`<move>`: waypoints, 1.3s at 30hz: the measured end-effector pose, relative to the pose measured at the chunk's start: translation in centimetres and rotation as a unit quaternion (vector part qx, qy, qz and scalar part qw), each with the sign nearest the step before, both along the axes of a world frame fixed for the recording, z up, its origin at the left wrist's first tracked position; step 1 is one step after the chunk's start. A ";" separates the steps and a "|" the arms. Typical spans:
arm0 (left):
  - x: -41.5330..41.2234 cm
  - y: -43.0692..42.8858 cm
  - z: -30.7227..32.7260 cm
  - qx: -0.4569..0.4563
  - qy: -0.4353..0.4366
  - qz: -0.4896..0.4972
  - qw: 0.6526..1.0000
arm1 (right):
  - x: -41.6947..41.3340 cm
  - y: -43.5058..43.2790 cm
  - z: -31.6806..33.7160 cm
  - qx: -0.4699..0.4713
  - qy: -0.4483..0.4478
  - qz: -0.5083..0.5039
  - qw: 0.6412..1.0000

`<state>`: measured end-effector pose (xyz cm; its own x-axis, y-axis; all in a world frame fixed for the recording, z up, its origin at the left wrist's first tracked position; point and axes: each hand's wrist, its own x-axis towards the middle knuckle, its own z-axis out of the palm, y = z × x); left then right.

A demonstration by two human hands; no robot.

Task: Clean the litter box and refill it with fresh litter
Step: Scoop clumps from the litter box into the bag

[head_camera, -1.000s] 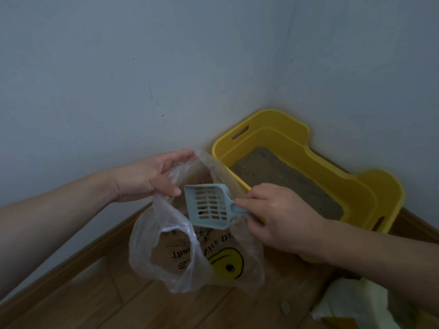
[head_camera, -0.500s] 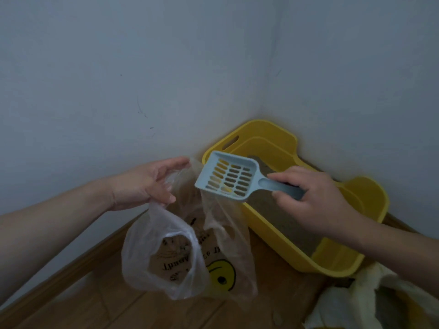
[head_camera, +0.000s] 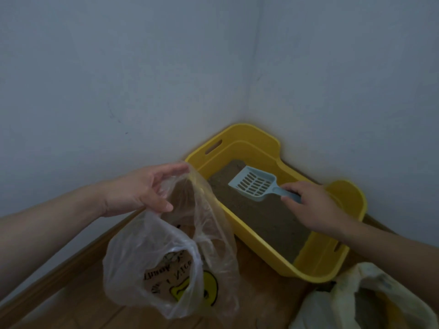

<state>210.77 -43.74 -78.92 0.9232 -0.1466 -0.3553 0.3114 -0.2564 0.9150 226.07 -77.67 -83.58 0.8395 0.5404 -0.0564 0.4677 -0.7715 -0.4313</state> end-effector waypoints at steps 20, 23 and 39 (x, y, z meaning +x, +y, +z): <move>1.0 0.2 -2.7 -0.036 -0.004 0.020 0.999 | 2.1 -0.9 -7.6 -0.299 0.077 0.018 0.951; 1.1 0.4 -2.8 -0.041 0.003 0.010 0.999 | 2.4 0.4 -7.9 -0.265 0.084 0.004 0.961; 2.7 1.3 -3.9 -0.055 -0.002 0.021 0.998 | 6.0 9.7 -11.5 -0.113 0.086 -0.010 0.990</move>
